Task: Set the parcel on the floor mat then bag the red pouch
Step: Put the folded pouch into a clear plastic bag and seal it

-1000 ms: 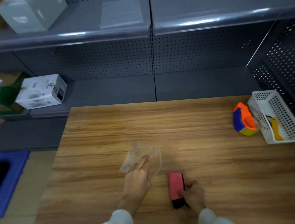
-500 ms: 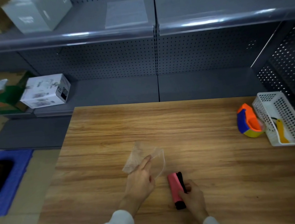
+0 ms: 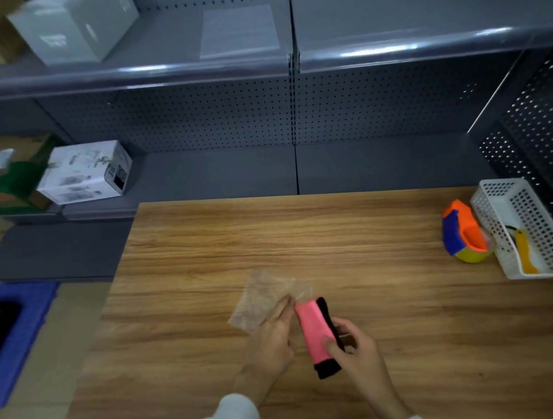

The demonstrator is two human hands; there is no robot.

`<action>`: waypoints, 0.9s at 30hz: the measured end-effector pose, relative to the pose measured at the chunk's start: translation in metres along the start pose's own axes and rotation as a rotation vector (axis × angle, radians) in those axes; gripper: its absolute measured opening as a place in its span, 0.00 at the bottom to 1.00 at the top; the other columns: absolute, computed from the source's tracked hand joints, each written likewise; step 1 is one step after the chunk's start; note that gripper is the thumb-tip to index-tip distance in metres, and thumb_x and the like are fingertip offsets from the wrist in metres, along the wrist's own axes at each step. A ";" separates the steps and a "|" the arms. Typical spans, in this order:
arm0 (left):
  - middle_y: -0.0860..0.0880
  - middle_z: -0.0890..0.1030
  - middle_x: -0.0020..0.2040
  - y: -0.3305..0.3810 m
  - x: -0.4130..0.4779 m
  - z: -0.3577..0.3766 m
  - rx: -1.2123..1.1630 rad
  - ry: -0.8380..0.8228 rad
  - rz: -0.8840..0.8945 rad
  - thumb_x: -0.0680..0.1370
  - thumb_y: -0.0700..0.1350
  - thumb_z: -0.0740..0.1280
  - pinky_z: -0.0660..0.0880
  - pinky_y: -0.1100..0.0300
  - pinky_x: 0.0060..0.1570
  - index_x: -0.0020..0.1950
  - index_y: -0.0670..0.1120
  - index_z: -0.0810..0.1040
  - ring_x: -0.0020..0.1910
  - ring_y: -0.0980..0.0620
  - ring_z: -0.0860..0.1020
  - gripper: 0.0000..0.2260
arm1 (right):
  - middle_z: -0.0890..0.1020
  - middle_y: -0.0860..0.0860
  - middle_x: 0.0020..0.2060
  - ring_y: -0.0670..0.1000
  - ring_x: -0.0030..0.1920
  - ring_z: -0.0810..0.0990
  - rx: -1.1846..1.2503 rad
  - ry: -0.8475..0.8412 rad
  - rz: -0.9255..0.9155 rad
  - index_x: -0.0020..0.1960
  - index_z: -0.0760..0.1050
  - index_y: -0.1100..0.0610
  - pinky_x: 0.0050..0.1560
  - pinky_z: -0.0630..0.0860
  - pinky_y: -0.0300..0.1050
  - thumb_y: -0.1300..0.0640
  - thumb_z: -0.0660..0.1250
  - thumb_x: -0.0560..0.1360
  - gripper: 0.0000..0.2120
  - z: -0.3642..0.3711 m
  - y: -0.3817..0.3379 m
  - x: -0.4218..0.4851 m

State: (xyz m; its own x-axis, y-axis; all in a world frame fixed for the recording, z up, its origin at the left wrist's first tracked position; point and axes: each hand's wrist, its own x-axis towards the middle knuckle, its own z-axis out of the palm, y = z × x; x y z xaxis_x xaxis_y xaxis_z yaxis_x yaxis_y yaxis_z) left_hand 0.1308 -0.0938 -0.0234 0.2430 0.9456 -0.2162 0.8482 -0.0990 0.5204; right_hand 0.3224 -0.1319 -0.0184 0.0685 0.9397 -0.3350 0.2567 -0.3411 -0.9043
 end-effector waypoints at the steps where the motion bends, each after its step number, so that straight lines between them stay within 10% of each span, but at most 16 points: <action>1: 0.57 0.55 0.80 0.000 -0.001 -0.001 0.003 0.007 -0.003 0.71 0.34 0.65 0.68 0.67 0.65 0.80 0.52 0.55 0.73 0.56 0.65 0.40 | 0.85 0.39 0.46 0.39 0.47 0.82 -0.059 -0.021 -0.010 0.54 0.79 0.41 0.46 0.77 0.32 0.65 0.73 0.73 0.19 0.003 -0.003 0.002; 11: 0.55 0.51 0.81 0.008 -0.010 -0.006 -0.028 0.003 -0.002 0.76 0.41 0.68 0.69 0.58 0.69 0.81 0.48 0.52 0.77 0.55 0.60 0.37 | 0.87 0.55 0.40 0.56 0.44 0.86 -0.093 -0.274 0.175 0.45 0.86 0.56 0.40 0.76 0.42 0.57 0.70 0.73 0.06 0.021 -0.033 0.028; 19: 0.53 0.55 0.80 0.009 -0.018 -0.006 -0.008 0.044 -0.014 0.77 0.43 0.69 0.66 0.64 0.68 0.80 0.47 0.54 0.74 0.54 0.65 0.36 | 0.88 0.54 0.40 0.53 0.43 0.87 -0.048 -0.312 0.357 0.46 0.85 0.57 0.47 0.82 0.51 0.56 0.76 0.62 0.13 0.023 -0.032 0.033; 22: 0.53 0.56 0.80 0.007 -0.021 -0.005 -0.004 0.078 -0.027 0.75 0.41 0.68 0.53 0.71 0.68 0.80 0.47 0.55 0.75 0.55 0.64 0.36 | 0.85 0.53 0.43 0.52 0.44 0.84 -0.092 -0.114 0.321 0.49 0.78 0.54 0.46 0.82 0.51 0.55 0.78 0.60 0.19 0.026 -0.028 0.026; 27: 0.51 0.59 0.79 0.012 -0.021 -0.003 -0.089 0.074 0.028 0.72 0.32 0.65 0.61 0.62 0.73 0.80 0.46 0.57 0.76 0.54 0.61 0.38 | 0.82 0.53 0.40 0.51 0.39 0.81 -0.137 0.160 0.208 0.44 0.69 0.53 0.34 0.74 0.41 0.59 0.80 0.63 0.20 0.033 -0.034 0.028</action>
State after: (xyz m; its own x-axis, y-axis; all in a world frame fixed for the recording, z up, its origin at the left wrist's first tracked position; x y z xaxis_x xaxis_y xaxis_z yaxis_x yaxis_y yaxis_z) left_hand 0.1343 -0.1140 -0.0106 0.2281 0.9634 -0.1406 0.7953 -0.1011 0.5978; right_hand 0.2841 -0.0944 -0.0055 0.2819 0.8455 -0.4536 0.3480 -0.5306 -0.7729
